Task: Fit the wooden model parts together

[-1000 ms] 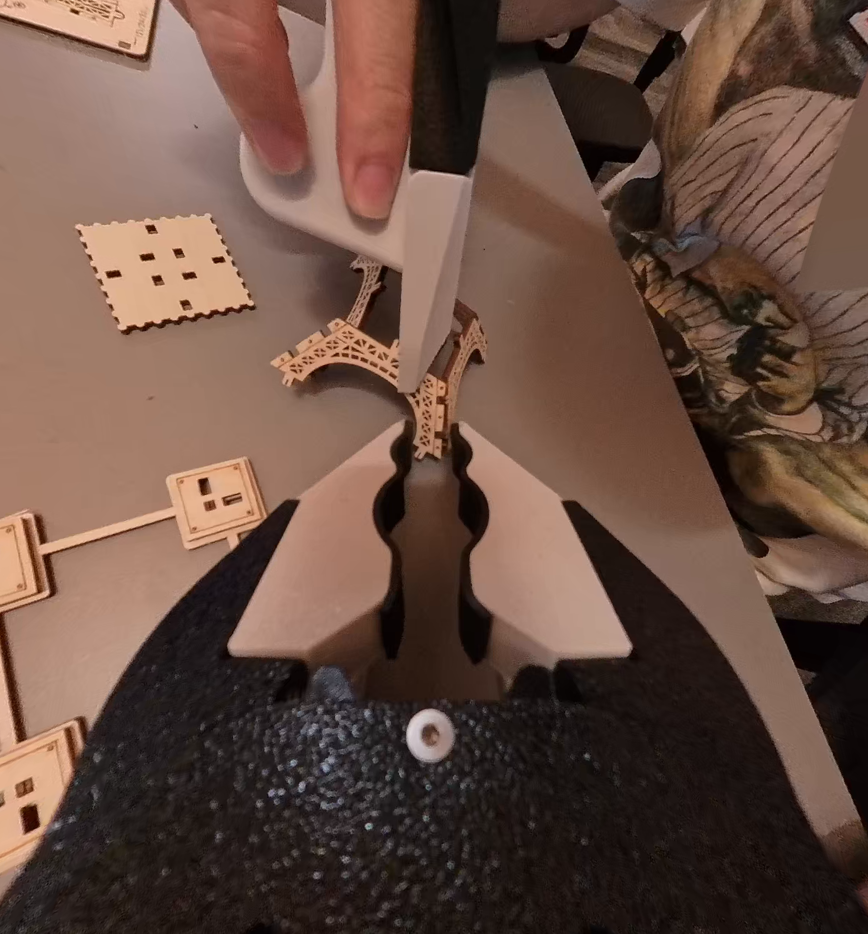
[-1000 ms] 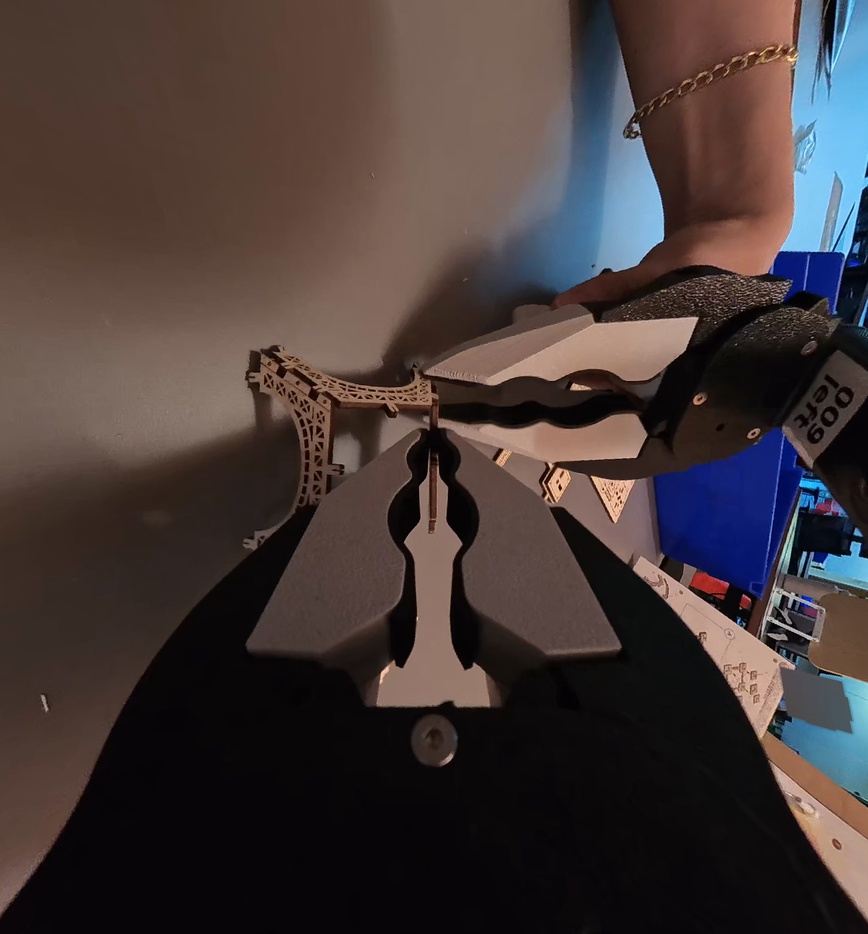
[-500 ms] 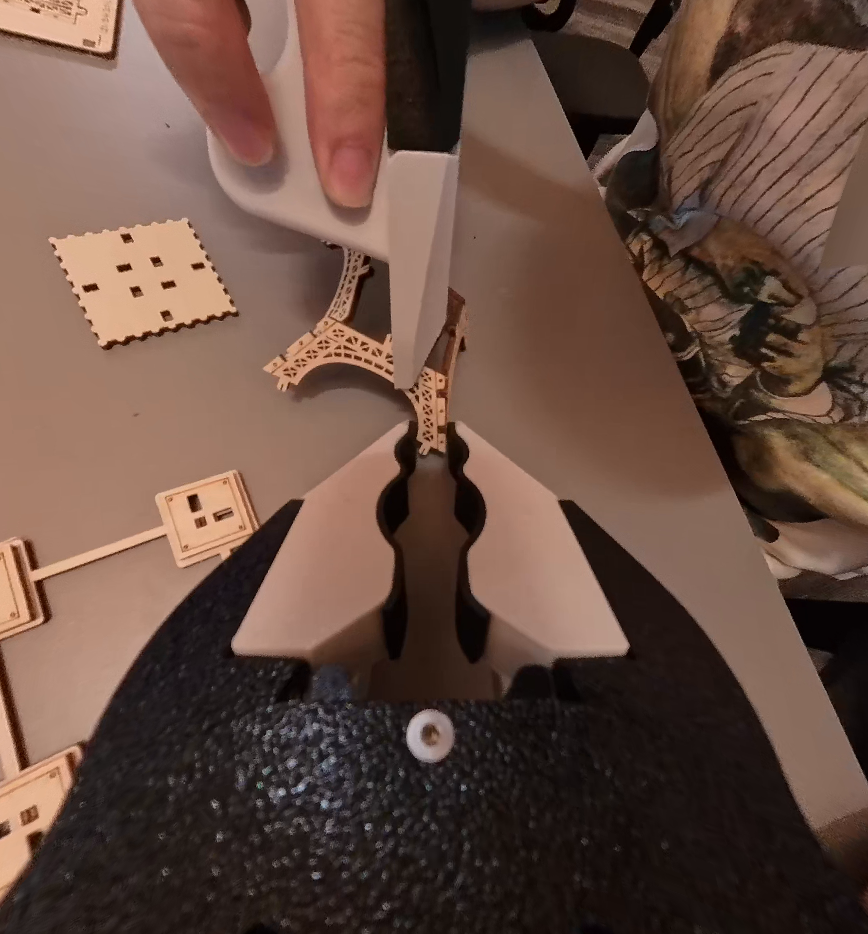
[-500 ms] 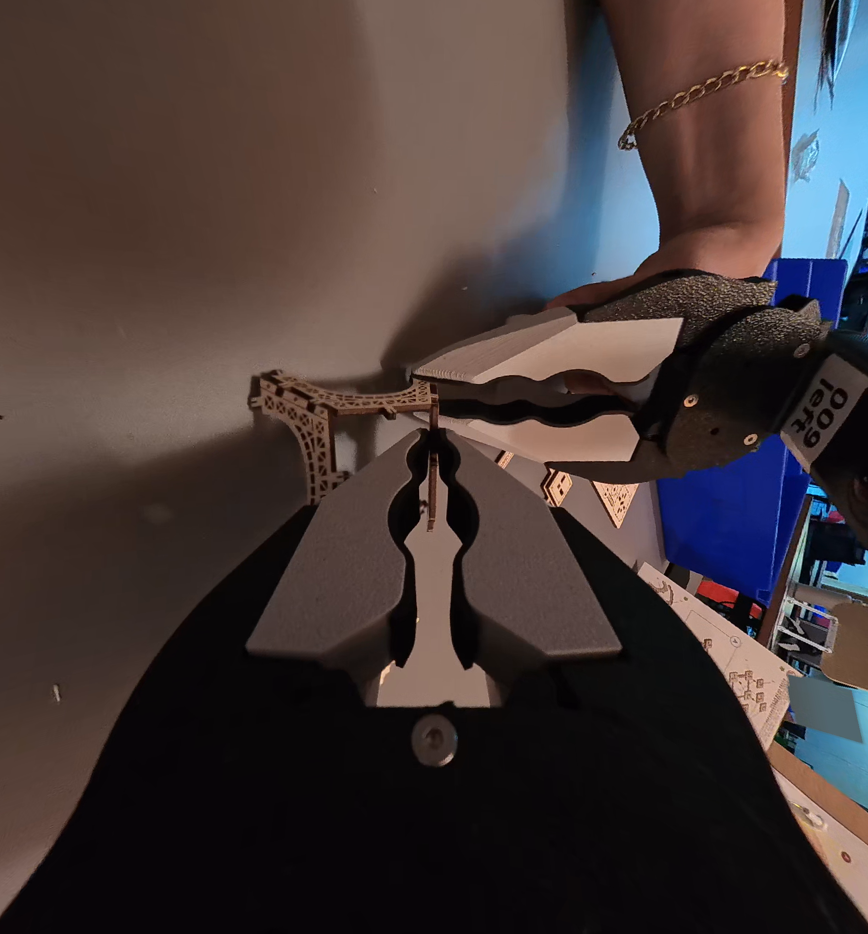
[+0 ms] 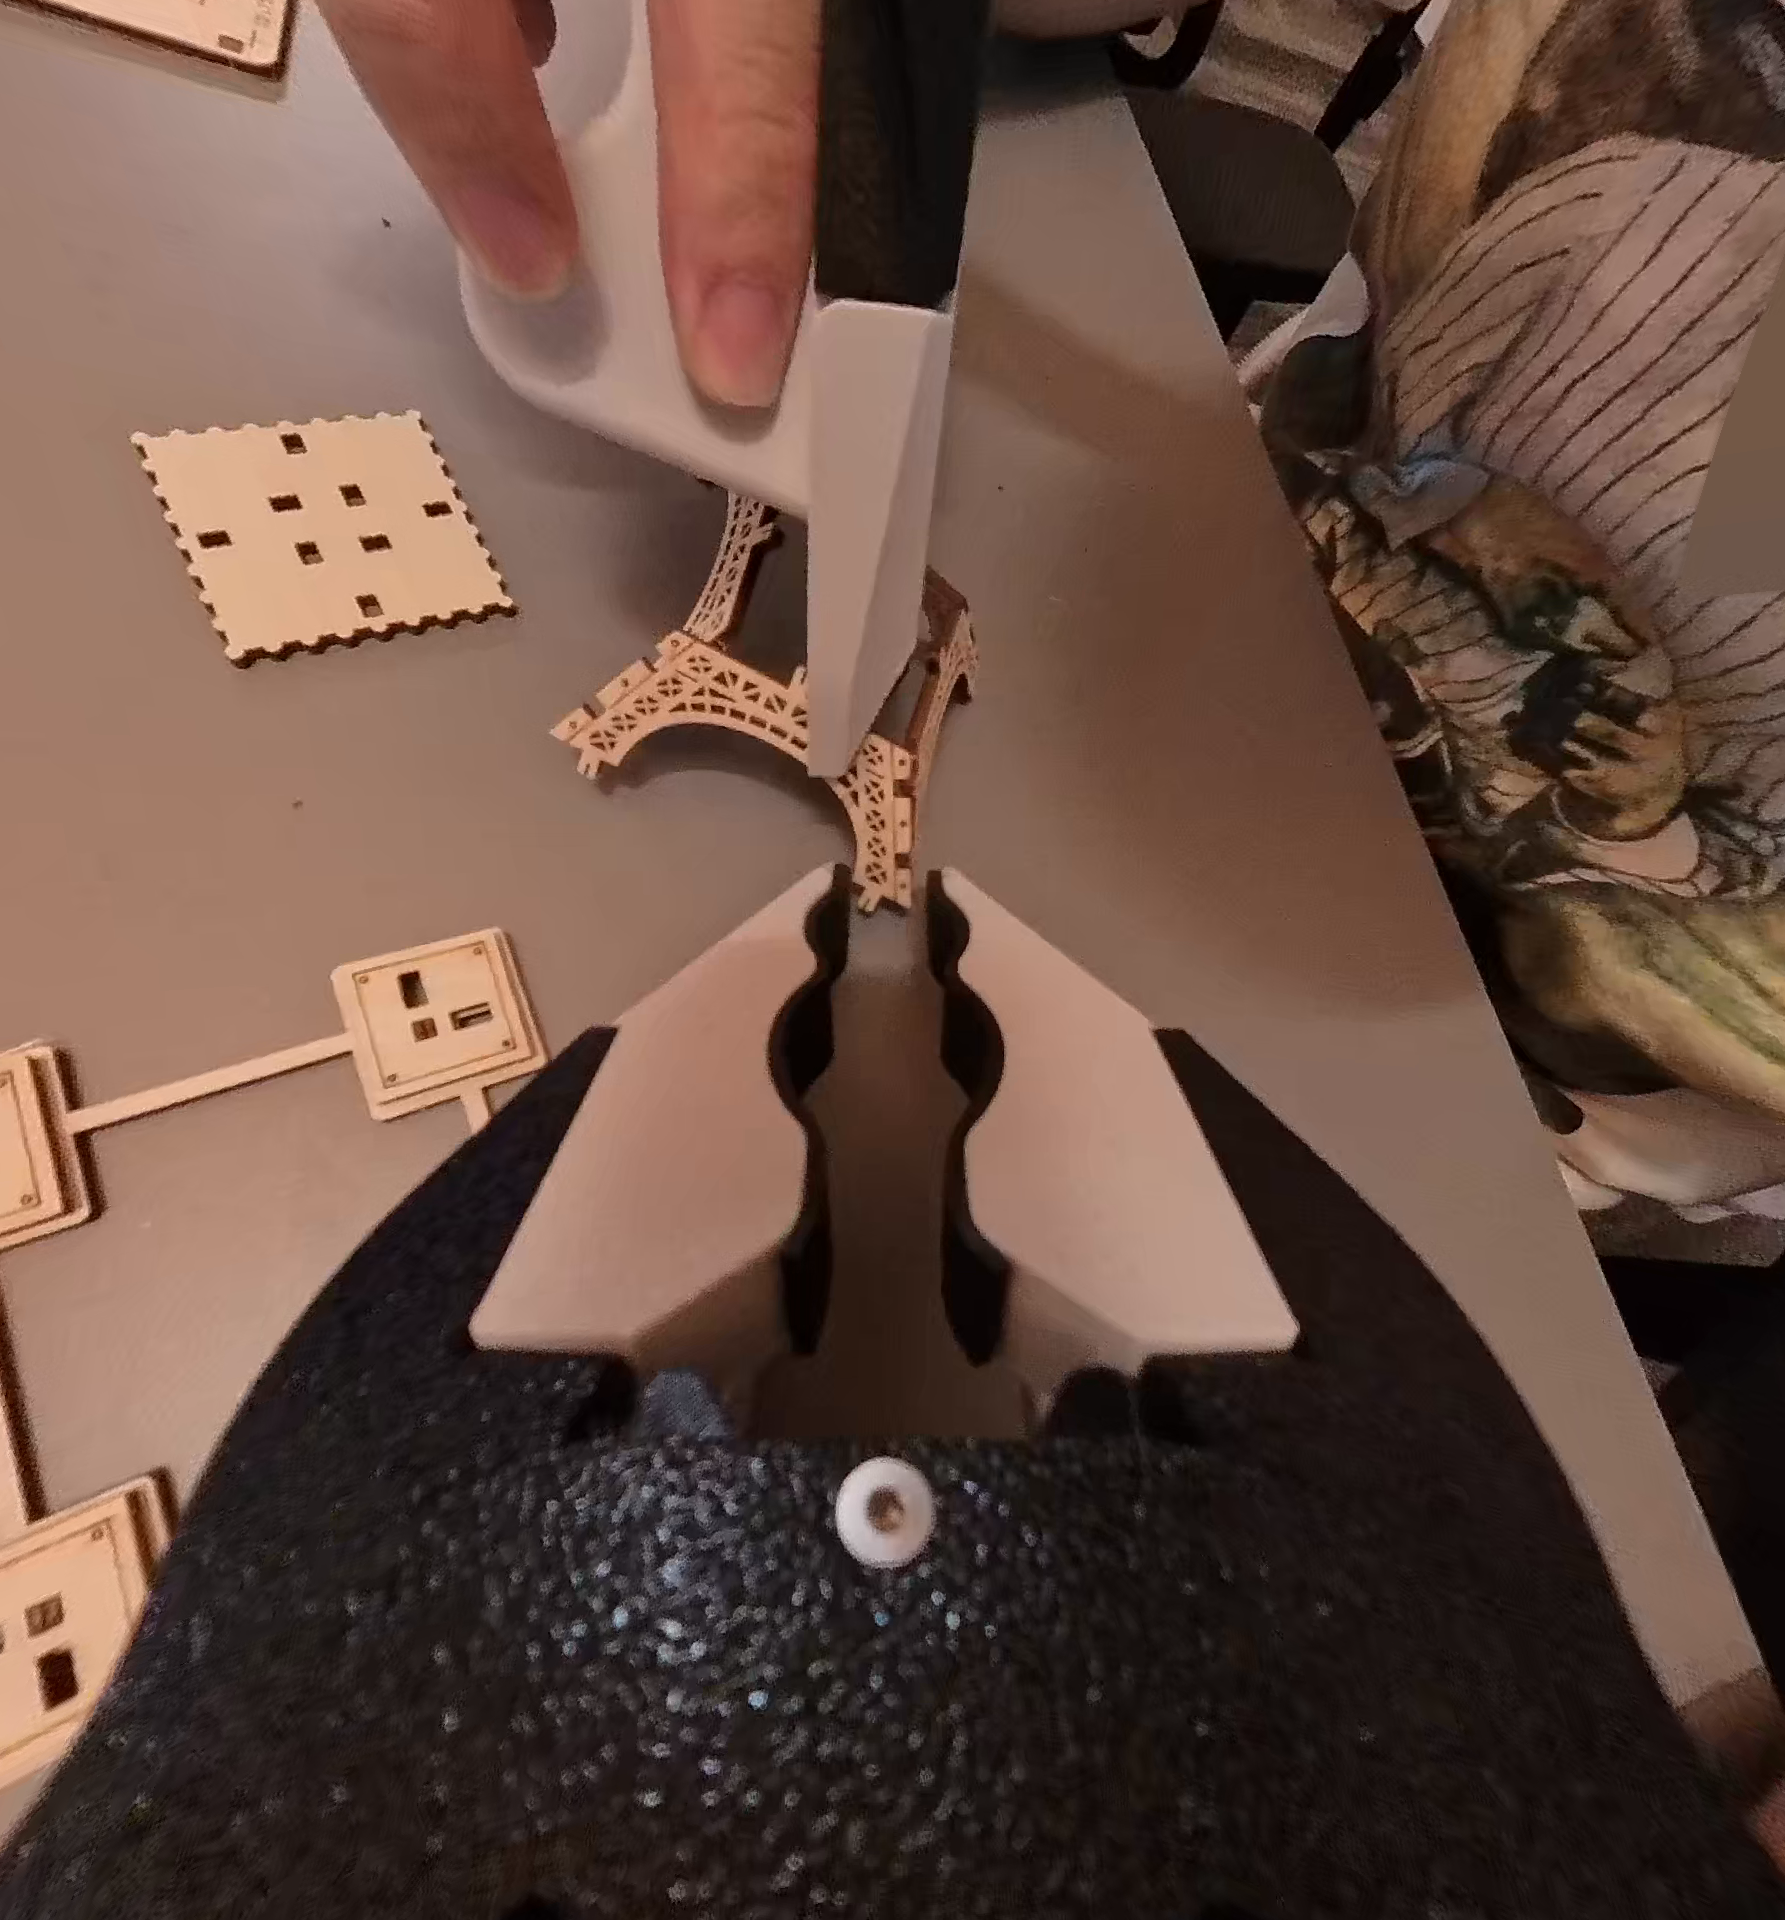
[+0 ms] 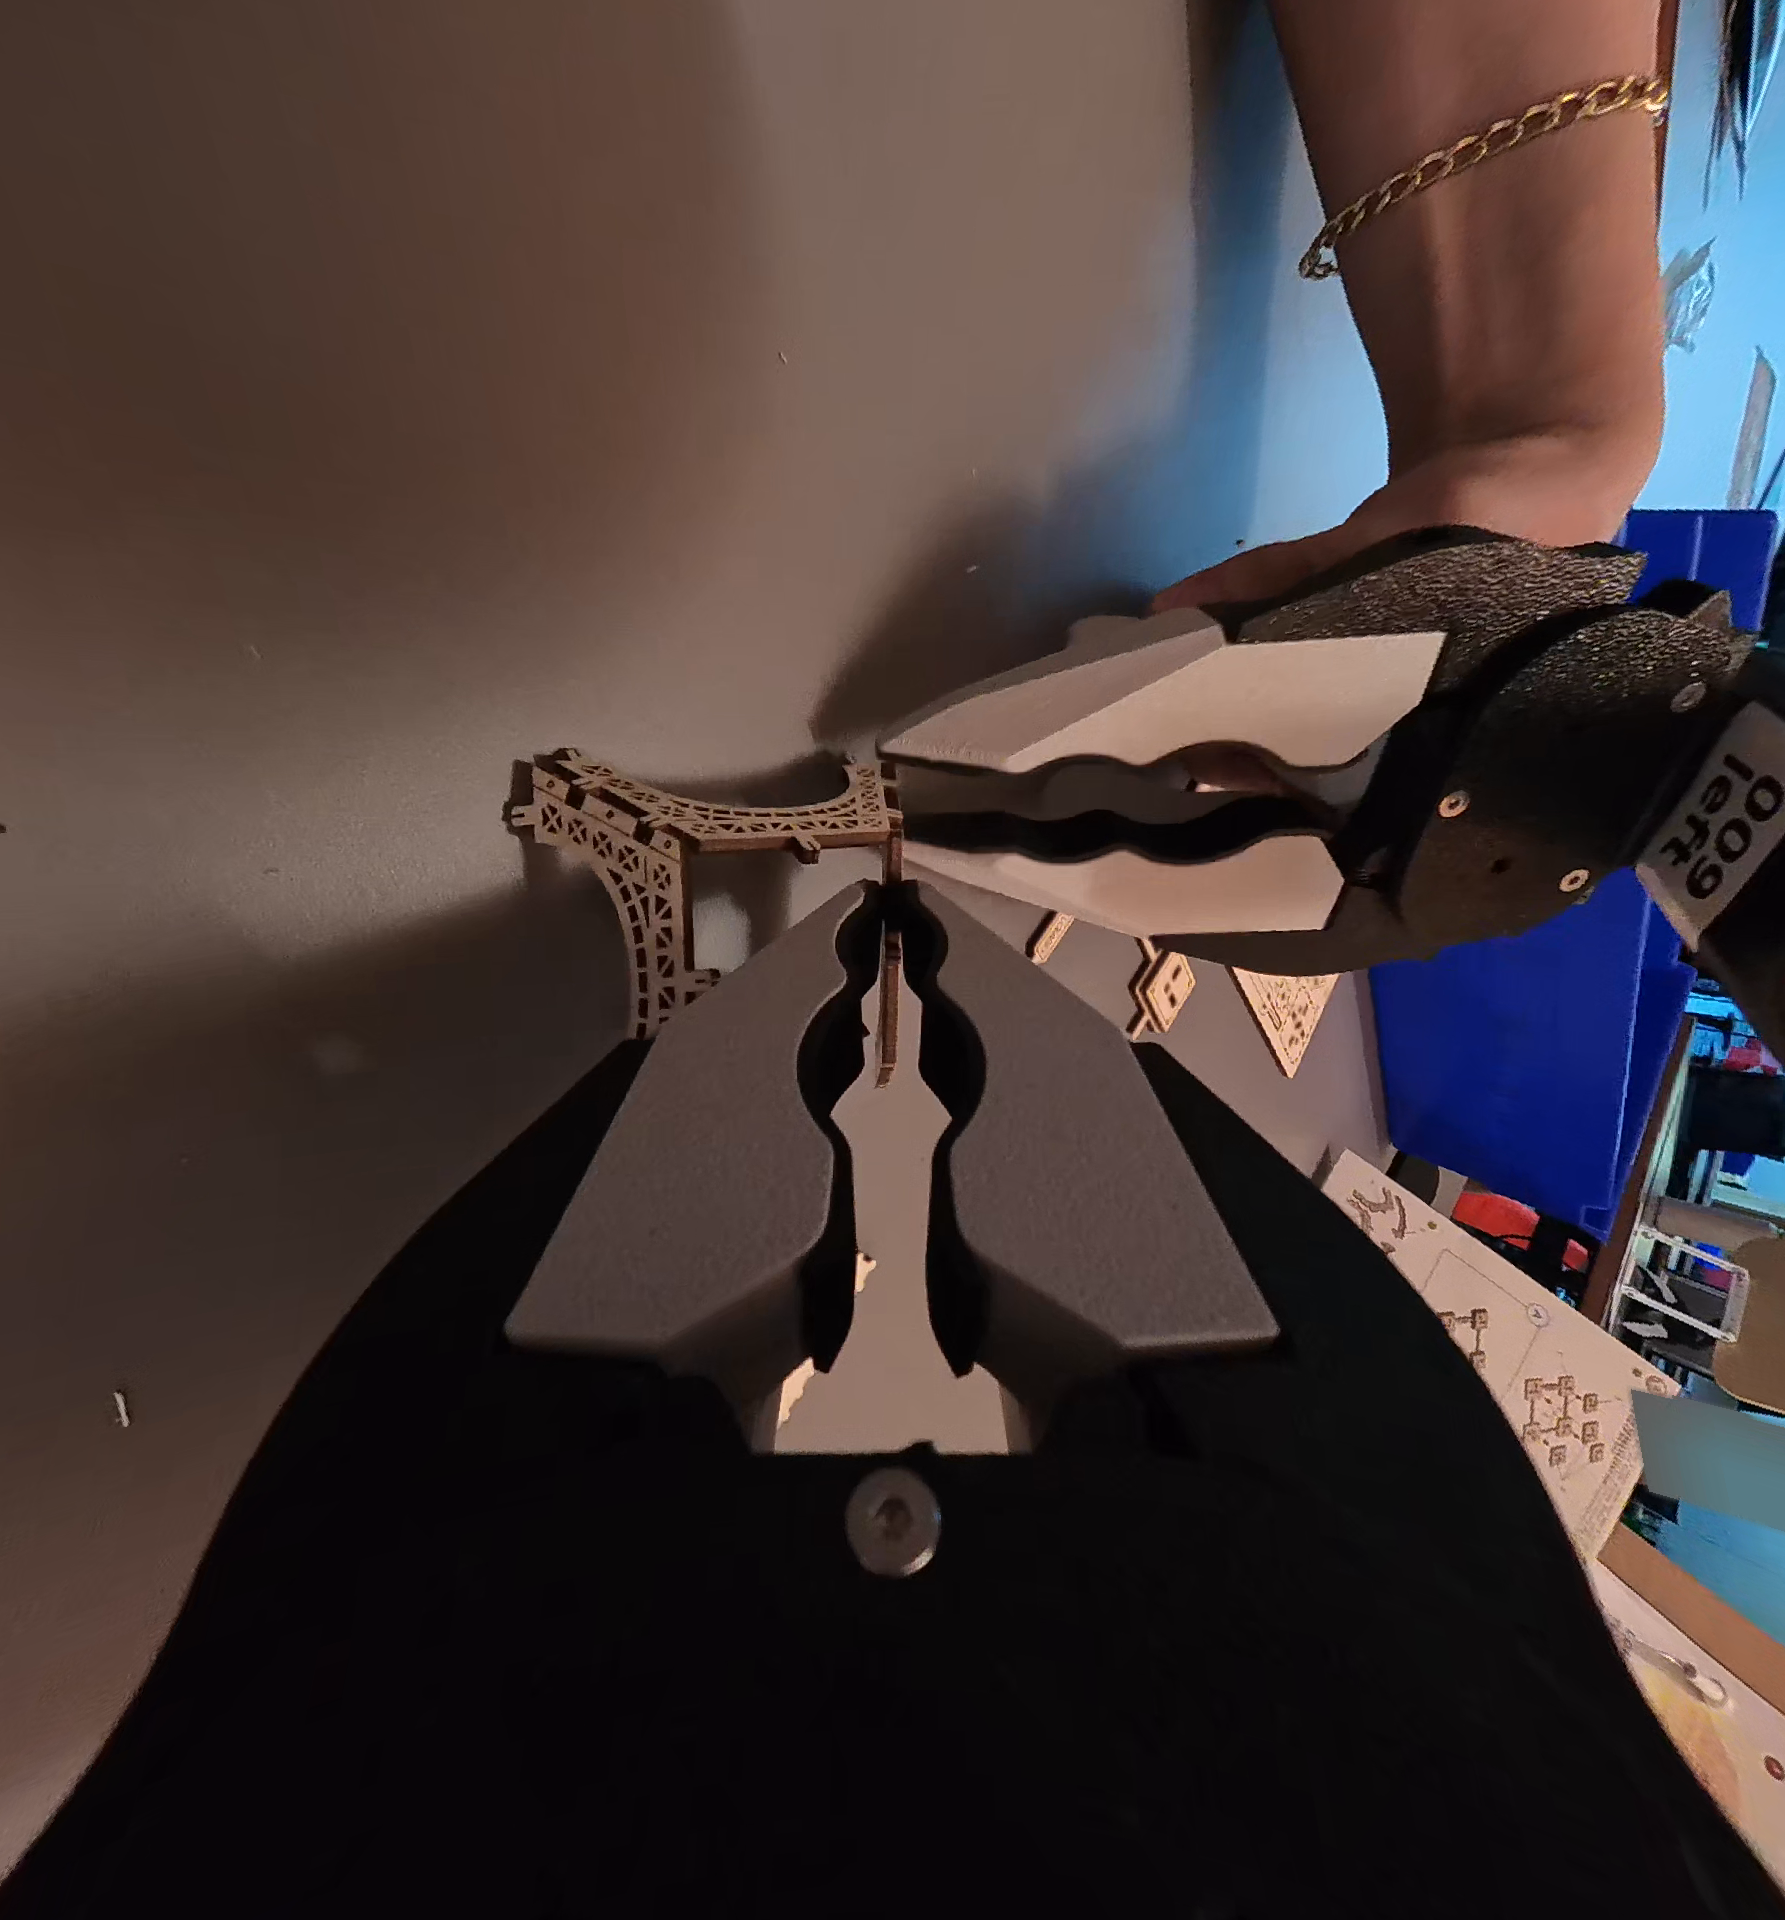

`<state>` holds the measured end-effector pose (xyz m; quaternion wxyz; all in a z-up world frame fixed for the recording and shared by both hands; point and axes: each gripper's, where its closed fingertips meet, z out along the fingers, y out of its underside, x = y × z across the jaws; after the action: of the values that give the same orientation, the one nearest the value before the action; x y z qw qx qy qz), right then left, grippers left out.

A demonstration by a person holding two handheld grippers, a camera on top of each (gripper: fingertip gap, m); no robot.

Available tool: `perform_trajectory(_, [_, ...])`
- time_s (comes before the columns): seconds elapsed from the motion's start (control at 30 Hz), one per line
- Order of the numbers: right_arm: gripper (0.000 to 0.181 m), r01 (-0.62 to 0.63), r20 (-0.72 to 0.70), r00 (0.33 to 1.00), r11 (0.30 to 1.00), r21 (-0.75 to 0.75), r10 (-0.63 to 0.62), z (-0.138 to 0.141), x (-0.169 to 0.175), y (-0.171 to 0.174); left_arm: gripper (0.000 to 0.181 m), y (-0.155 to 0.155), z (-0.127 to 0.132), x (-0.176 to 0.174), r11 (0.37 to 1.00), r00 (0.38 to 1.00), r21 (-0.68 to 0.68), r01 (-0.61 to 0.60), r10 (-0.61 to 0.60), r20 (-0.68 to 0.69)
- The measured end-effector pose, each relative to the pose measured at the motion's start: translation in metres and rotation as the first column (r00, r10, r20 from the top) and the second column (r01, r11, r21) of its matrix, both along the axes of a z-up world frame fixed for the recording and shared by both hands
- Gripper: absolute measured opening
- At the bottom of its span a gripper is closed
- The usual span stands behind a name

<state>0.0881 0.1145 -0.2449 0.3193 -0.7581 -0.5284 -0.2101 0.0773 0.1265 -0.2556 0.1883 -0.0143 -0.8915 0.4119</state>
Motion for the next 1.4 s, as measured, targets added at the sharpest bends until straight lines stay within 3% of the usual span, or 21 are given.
perform_trajectory(0.5, [0.001,0.005,0.002,1.000,1.000,-0.005,-0.005,-0.003,0.000,-0.001,0.008,-0.006,0.000,0.002,1.000,1.000,-0.004,-0.013,0.013,-0.001])
perform_trajectory(0.7, [0.001,0.013,-0.018,1.000,1.000,-0.011,-0.013,-0.004,-0.001,-0.002,0.037,-0.012,0.009,0.000,0.998,0.999,-0.062,-0.021,0.019,-0.032])
perform_trajectory(0.87, [0.001,0.025,-0.058,0.998,1.000,-0.008,-0.026,-0.004,-0.001,-0.002,0.028,-0.017,0.002,0.003,0.999,0.997,-0.029,-0.041,0.042,0.060])
perform_trajectory(0.97, [0.001,0.090,-0.077,0.993,0.996,-0.003,-0.090,-0.004,0.008,-0.002,0.034,-0.020,0.003,0.012,0.990,0.983,-0.043,-0.133,0.138,0.122])
perform_trajectory(1.07, [0.001,0.191,-0.142,0.972,0.982,0.004,-0.189,-0.004,0.019,-0.004,0.045,-0.013,0.001,0.037,0.940,0.880,-0.073,-0.334,0.338,0.333])
perform_trajectory(1.2, [0.001,0.238,-0.182,0.955,0.971,-0.006,-0.235,-0.004,0.025,-0.007,0.040,0.000,0.012,0.046,0.869,0.611,-0.168,-0.465,0.453,0.649])
perform_trajectory(1.4, [0.001,0.237,-0.180,0.955,0.971,-0.012,-0.236,-0.005,0.026,-0.005,0.034,-0.008,0.001,0.033,0.834,0.510,-0.146,-0.532,0.453,0.731])
